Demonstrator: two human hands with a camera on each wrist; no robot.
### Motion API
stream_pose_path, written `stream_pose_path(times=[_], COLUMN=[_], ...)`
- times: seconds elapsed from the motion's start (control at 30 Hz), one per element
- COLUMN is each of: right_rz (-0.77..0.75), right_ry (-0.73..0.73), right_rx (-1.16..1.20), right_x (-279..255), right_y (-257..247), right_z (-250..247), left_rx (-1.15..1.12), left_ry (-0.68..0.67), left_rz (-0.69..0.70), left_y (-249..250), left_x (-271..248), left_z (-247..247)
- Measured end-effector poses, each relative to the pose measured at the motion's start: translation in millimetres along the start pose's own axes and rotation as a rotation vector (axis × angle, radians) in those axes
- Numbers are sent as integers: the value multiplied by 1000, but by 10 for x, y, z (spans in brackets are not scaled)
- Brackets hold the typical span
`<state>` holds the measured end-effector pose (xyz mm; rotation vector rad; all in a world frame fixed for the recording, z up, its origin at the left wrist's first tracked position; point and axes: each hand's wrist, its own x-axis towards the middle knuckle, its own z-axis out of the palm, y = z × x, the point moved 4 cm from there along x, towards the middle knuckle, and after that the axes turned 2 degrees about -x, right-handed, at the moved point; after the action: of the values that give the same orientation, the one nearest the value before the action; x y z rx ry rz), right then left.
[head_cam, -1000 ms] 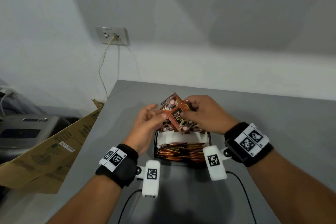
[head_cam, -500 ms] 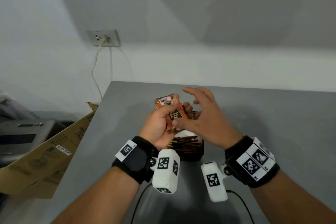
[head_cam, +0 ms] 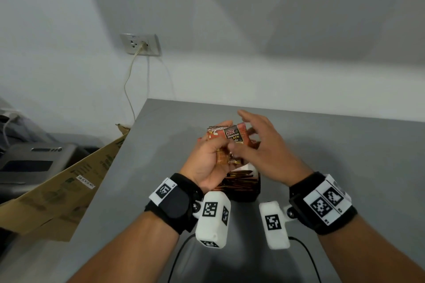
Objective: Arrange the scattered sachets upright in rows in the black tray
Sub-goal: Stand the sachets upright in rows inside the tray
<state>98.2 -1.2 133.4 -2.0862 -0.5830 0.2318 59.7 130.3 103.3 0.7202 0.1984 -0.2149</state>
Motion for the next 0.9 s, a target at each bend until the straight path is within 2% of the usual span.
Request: stream_pose_path(times=[0.1,0.17,0.27,0.37,0.53,0.6,0.67,0.73,0.8,0.83,0.9], right_rz=[72,60,115,141,196,222,213,119,-91,-207,-376], right_ry=[70,101,225,184,-18,-1,80,256,422,433,352], right_rx=[271,310,384,564,502,491,435,212,-128,-234,-328], right_x=[7,11,16,14,-19,-30,-26,-35,-58,-64,-74], right_y=[65,77,148,165,163,204,197,147,17,-33,-36], right_z=[-36,-57,-179,-260,-104,-42,-55,-148,-215,-185,-33], left_rx=[25,47,80,161,292,319,326,299,222,193,230], left_ry=[8,2,1,27,75,105,152,215,261,257,210], left_rz=[42,37,11,23,44,55,59,54,46,46,82], left_y=[15,16,35,79,55,51,42,48,65,76,116], left_x=[18,21,14,15,64,81,106,127,152,163,182], left_z=[-30,-46,-83,-113,-81,-74,-105,-145,-177,-167,-102])
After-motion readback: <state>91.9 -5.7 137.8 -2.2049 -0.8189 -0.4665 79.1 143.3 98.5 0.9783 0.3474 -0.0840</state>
